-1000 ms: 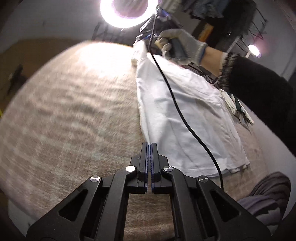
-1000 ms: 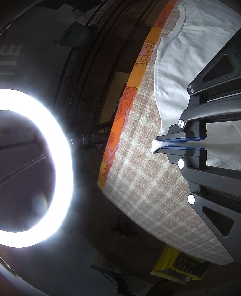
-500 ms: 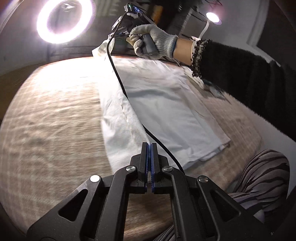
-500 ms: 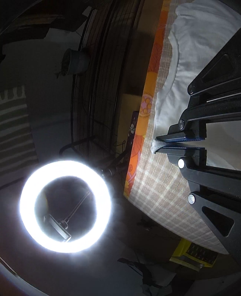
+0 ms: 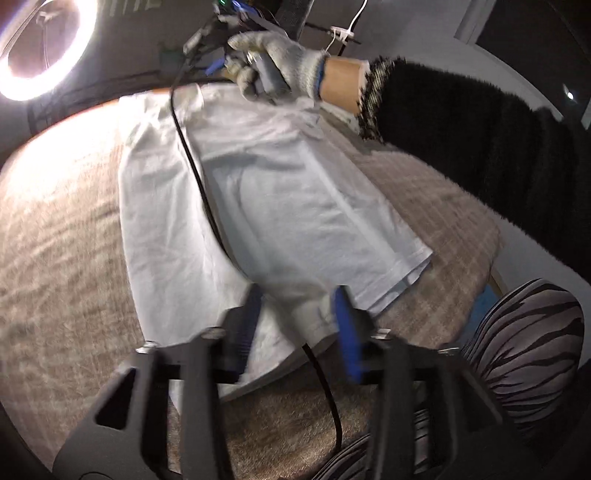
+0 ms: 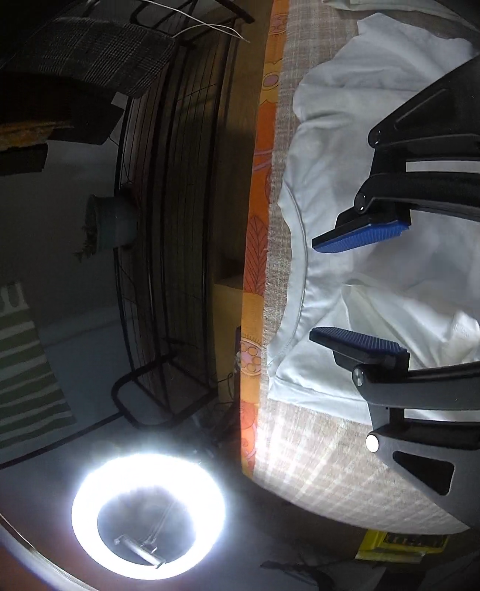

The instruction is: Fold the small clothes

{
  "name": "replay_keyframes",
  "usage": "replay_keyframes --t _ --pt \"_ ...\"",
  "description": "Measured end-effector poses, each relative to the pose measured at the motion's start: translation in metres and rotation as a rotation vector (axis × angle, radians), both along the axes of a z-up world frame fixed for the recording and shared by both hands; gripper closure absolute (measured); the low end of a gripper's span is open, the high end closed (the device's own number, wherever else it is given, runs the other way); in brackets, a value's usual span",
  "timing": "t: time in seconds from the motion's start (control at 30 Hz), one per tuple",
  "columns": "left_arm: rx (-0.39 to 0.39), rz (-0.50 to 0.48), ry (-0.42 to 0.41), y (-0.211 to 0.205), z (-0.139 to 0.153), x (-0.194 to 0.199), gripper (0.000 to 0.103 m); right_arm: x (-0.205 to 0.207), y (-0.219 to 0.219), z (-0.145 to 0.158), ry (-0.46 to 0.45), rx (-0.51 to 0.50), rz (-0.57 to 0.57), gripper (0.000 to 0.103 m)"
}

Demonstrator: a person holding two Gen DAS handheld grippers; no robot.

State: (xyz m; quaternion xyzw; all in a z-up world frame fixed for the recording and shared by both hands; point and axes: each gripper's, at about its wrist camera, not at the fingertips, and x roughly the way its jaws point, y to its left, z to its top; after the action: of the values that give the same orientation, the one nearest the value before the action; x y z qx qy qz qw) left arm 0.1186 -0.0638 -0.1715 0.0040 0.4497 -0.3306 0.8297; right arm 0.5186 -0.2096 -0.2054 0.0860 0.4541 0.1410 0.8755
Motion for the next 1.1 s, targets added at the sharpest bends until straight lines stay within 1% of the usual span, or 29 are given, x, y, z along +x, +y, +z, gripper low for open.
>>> replay_keyframes --t 0.1,0.2,0.3,0.4,0.53,0.57,0.63,0.67,0.77,0.8,0.87,0.93,1.0,1.1 --pt "-0.015 0.014 -0.024 0.008 0.011 -0.005 0.058 -0.013 -0.018 0.015 -0.034 -0.019 -0.031 0.057" --pt "-0.019 0.042 -0.055 0.019 0.021 -0.010 0.058 -0.036 -0.038 0.033 -0.066 0.003 -0.044 0.057" --pt "-0.011 0.095 -0.098 0.036 0.036 -0.013 0.058 -0.063 -0.056 0.053 -0.101 0.010 -0.066 0.057" --pt "0.000 0.164 -0.159 0.056 0.058 -0.013 0.058 -0.096 -0.071 0.074 -0.140 0.031 -0.087 0.057" --pt "0.035 0.252 -0.269 0.079 0.089 -0.012 0.058 -0.145 -0.091 0.108 -0.201 0.060 -0.111 0.057" --pt "0.040 0.269 -0.290 0.084 0.097 -0.010 0.058 -0.157 -0.094 0.115 -0.214 0.061 -0.122 0.056" --pt "0.055 0.286 -0.321 0.090 0.110 -0.006 0.058 -0.186 -0.099 0.129 -0.242 0.064 -0.126 0.049" --pt "0.068 0.292 -0.334 0.091 0.115 -0.003 0.058 -0.200 -0.099 0.135 -0.251 0.057 -0.132 0.047" --pt "0.109 0.282 -0.388 0.087 0.130 0.001 0.058 -0.236 -0.103 0.149 -0.284 0.026 -0.145 0.046" --pt "0.111 0.283 -0.399 0.086 0.136 0.003 0.058 -0.247 -0.105 0.153 -0.294 0.016 -0.148 0.046" --pt "0.092 0.273 -0.391 0.078 0.140 0.002 0.058 -0.262 -0.109 0.154 -0.301 0.012 -0.152 0.046" --pt "0.088 0.237 -0.388 0.065 0.139 -0.001 0.058 -0.279 -0.118 0.154 -0.303 0.010 -0.165 0.046" --pt "0.116 0.200 -0.398 0.045 0.134 -0.008 0.058 -0.287 -0.127 0.148 -0.292 0.007 -0.177 0.046" --pt "0.148 0.130 -0.388 0.010 0.120 -0.017 0.058 -0.294 -0.148 0.138 -0.252 0.017 -0.198 0.046"
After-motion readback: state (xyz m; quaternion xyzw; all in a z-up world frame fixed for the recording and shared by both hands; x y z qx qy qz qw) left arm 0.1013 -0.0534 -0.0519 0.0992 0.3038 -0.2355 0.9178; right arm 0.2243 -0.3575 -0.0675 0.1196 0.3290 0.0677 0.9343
